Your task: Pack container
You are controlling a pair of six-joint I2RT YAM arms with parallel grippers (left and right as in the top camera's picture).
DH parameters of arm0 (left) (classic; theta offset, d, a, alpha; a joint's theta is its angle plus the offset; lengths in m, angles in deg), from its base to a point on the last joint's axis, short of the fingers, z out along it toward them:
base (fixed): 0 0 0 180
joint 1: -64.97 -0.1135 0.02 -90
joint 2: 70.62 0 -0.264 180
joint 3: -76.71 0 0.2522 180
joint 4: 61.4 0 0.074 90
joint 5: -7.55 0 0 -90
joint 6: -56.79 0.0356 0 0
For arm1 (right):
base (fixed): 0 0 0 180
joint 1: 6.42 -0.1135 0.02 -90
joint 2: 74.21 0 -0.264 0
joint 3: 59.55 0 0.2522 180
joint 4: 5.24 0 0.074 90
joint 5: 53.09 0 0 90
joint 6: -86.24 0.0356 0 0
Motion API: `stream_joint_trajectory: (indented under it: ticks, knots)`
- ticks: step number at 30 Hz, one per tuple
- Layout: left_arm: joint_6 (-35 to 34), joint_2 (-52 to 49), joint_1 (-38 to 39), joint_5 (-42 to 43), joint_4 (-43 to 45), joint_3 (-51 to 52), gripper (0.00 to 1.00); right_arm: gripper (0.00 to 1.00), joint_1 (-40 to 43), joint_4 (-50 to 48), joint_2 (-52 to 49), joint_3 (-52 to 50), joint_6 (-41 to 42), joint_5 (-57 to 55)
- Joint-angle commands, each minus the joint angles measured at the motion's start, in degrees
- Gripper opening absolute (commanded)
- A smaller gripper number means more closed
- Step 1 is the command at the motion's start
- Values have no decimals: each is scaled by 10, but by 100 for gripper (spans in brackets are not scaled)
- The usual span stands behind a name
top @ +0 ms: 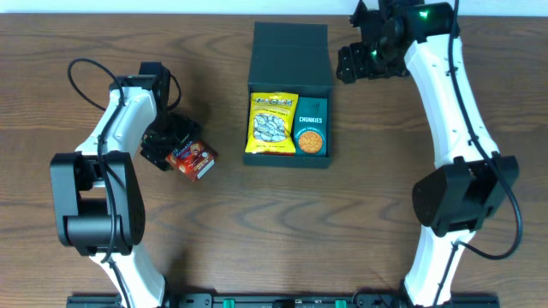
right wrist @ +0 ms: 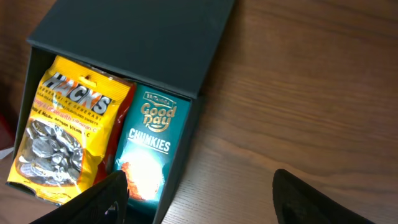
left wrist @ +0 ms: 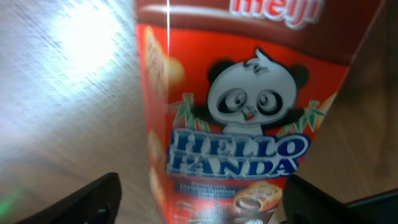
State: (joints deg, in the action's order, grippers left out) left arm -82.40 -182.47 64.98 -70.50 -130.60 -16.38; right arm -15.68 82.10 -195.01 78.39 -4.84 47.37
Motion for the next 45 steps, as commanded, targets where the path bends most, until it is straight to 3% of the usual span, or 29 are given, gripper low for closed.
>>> stream_joint_trajectory:
  ticks: [1,12,35,41,45]
  knots:
    - [-11,-1,-3,0,32,14,90,77,6,0,9,9,-3,1]
    - [14,-2,-3,1,67,16,96,79,6,-3,9,9,-3,1]
    - [16,-3,9,-10,94,61,96,80,6,-3,9,9,-3,1]
    - [17,-3,9,-10,98,61,87,80,6,-3,9,9,-3,1]
    - [25,-3,9,-16,101,61,87,80,6,-3,9,9,-3,1]
